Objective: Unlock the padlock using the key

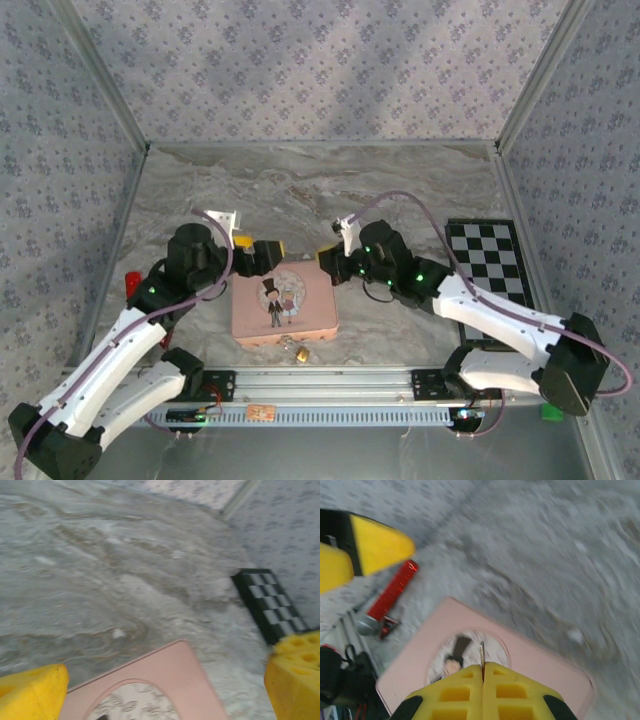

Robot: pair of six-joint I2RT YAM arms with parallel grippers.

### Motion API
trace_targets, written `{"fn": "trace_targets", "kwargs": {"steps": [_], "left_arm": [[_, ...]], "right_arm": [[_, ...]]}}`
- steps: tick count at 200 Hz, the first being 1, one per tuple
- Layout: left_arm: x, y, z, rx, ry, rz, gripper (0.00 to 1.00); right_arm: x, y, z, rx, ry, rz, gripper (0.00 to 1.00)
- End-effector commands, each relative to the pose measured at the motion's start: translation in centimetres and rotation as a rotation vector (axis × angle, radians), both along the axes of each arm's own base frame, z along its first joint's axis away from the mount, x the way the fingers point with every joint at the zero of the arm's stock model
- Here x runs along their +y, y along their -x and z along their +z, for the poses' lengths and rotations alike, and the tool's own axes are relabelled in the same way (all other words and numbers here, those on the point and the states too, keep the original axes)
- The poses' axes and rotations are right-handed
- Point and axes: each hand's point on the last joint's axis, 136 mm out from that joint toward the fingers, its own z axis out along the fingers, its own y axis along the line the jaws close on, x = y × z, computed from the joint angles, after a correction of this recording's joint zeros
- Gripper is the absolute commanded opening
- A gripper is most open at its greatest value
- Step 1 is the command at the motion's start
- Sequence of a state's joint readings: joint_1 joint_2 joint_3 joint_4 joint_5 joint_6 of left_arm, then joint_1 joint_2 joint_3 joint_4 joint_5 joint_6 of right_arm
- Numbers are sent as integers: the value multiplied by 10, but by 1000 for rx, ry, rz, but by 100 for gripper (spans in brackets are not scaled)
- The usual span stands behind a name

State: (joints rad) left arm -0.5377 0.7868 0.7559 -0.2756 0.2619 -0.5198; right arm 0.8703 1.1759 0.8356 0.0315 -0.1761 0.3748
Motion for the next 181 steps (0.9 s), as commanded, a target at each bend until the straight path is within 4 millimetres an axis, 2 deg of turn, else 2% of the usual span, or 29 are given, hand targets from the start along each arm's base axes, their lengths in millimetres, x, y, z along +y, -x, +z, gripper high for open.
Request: {"fn": "trace_targets", "kwargs": {"steps": [1, 32, 56, 76, 101, 128, 162, 181], "left_arm": [[-21, 16, 39, -31, 122, -161, 100], [-26, 23, 52, -50, 160, -211, 92], [-19, 21, 52, -49, 167, -186, 83], [-15, 15, 52, -26, 229, -190, 71], [-19, 13, 47, -9, 223, -219, 60], [-22, 12, 45, -23, 231, -245, 53], [-22, 9, 40, -32, 246, -266, 44], [-23, 9, 46, -39, 306, -319, 41]], "right_arm": [[40, 13, 59, -264, -211, 267, 0], [61, 10, 63, -248, -279, 369, 0], [63, 11, 60, -258, -300, 394, 0], [62, 14, 54, -258, -293, 415, 0], [61, 14, 53, -261, -301, 429, 0], [62, 16, 53, -241, -311, 501, 0], [61, 7, 51, -206, -320, 512, 0], [59, 4, 51, -198, -337, 510, 0]]}}
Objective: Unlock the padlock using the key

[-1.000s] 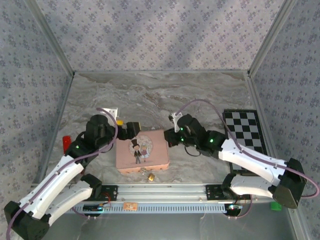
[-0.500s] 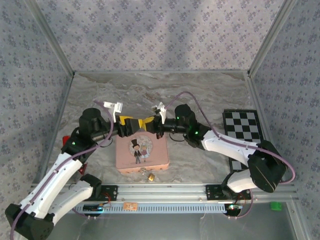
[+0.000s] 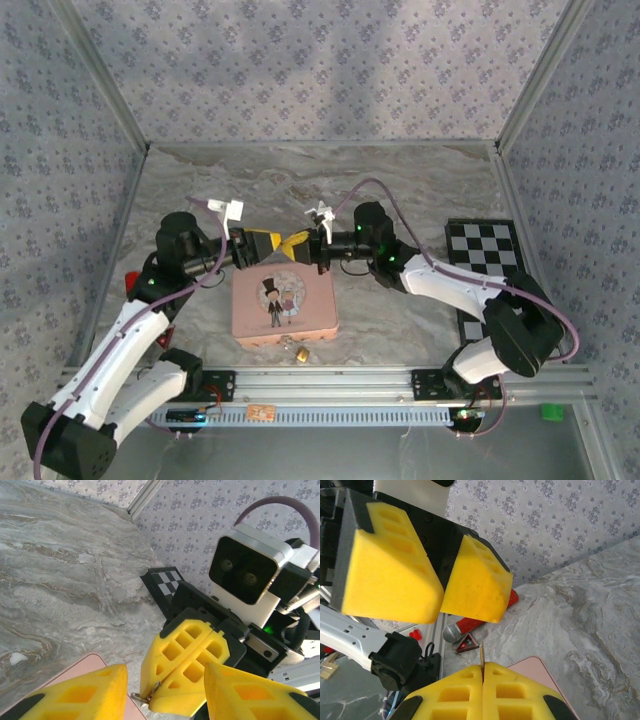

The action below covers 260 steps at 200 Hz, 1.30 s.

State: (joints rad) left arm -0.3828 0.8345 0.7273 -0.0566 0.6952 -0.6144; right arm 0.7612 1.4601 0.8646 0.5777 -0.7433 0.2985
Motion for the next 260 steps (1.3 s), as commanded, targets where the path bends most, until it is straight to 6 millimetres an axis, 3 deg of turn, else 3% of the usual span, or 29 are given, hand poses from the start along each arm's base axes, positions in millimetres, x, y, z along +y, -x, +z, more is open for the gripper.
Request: {"fn": "trace_targets", "kwargs": {"steps": [1, 50, 85, 145, 203, 260], "left_arm": [[-5, 2, 15, -50, 75, -83, 40], [-11, -1, 7, -90, 90, -122, 38], [-16, 2, 11, -176, 125, -181, 39], [-29, 12, 15, -269, 121, -298, 37], [-34, 9, 7, -252, 101, -311, 41], [-40, 15, 6, -260, 80, -339, 34]], "right_arm": [[1, 2, 22, -28, -61, 50, 0], [-9, -7, 19, -6, -59, 44, 0], [-17, -13, 20, 21, -62, 36, 0], [-27, -2, 15, 16, -35, 40, 0], [-25, 8, 15, 25, -27, 85, 0], [-21, 13, 11, 29, -9, 97, 0]]}}
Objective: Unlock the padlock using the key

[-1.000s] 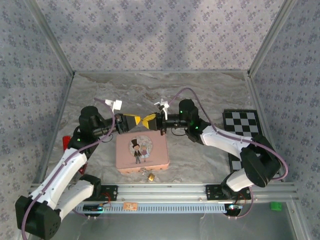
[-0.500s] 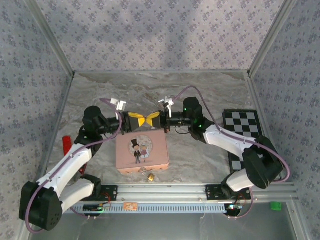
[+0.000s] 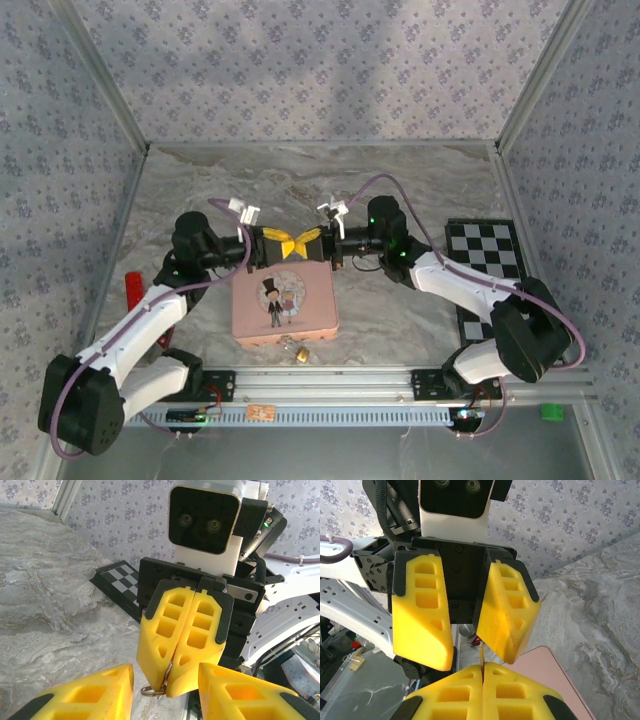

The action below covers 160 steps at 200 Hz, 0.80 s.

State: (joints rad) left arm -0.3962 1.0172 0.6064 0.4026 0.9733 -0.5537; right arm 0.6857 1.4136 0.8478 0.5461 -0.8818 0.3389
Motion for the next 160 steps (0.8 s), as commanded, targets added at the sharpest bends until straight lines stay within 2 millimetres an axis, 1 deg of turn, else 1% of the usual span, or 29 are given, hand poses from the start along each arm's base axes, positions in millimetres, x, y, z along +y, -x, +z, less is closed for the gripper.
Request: {"fn": "trace_targets", "kwargs": {"steps": [1, 14, 40, 57, 75, 107, 136, 160], "left_arm": [[-5, 6, 18, -80, 5, -42, 34], [-5, 7, 18, -81, 3, -43, 30], [-4, 8, 19, -93, 2, -30, 27], [-3, 6, 20, -98, -3, -13, 25], [-3, 6, 23, -103, -2, -9, 24], [-2, 5, 21, -103, -11, -1, 18], [-2, 5, 19, -97, -12, -3, 17], [-2, 6, 21, -100, -11, 0, 18]], "right_arm": [[2, 10, 4, -24, -1, 38, 0], [3, 9, 3, -24, 5, 38, 0], [3, 11, 1, -24, 18, 43, 0], [1, 13, -4, -31, 37, 42, 0], [-1, 12, -8, -30, 57, 36, 0], [-1, 14, -6, -29, 47, 43, 0], [1, 15, -5, -28, 37, 53, 0], [1, 18, -8, -22, 43, 74, 0]]}}
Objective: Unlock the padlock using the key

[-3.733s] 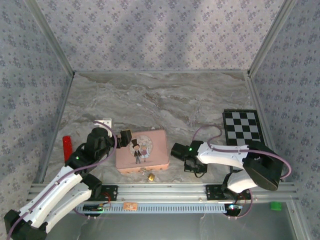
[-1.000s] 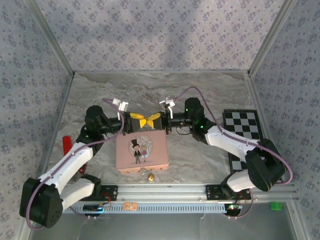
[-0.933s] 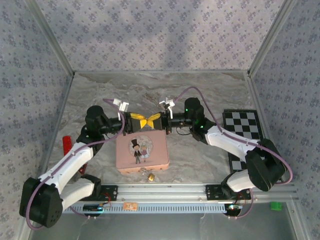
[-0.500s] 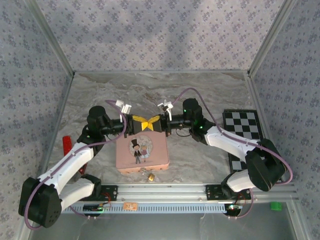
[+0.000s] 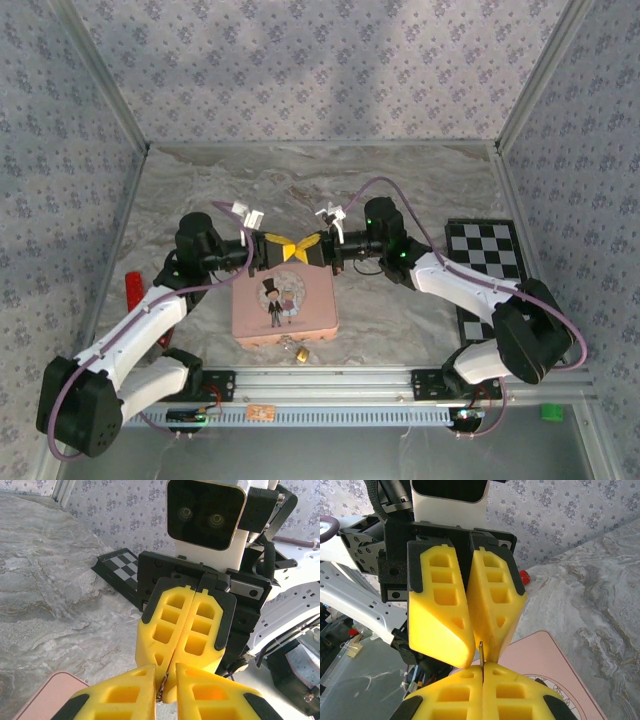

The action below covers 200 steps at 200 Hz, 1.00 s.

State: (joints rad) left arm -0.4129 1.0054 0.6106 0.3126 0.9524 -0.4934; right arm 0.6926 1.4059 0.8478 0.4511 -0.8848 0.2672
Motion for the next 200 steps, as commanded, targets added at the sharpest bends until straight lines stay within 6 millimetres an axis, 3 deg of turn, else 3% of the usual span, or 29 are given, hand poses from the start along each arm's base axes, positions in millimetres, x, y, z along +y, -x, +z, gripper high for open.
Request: {"fn": "trace_targets", "kwargs": {"steps": [1, 60, 137, 200], "left_arm": [[-1, 2, 32, -108, 33, -2, 18], [-2, -1, 31, -92, 26, 0, 17], [-2, 1, 26, -86, 17, -9, 23], [-3, 1, 28, -87, 22, -19, 15]], "right_arm": [[2, 12, 5, -16, -11, 58, 0], [2, 12, 8, -10, -26, 63, 0], [-4, 3, 18, -6, -65, 43, 0], [-1, 5, 15, 5, -61, 62, 0]]}}
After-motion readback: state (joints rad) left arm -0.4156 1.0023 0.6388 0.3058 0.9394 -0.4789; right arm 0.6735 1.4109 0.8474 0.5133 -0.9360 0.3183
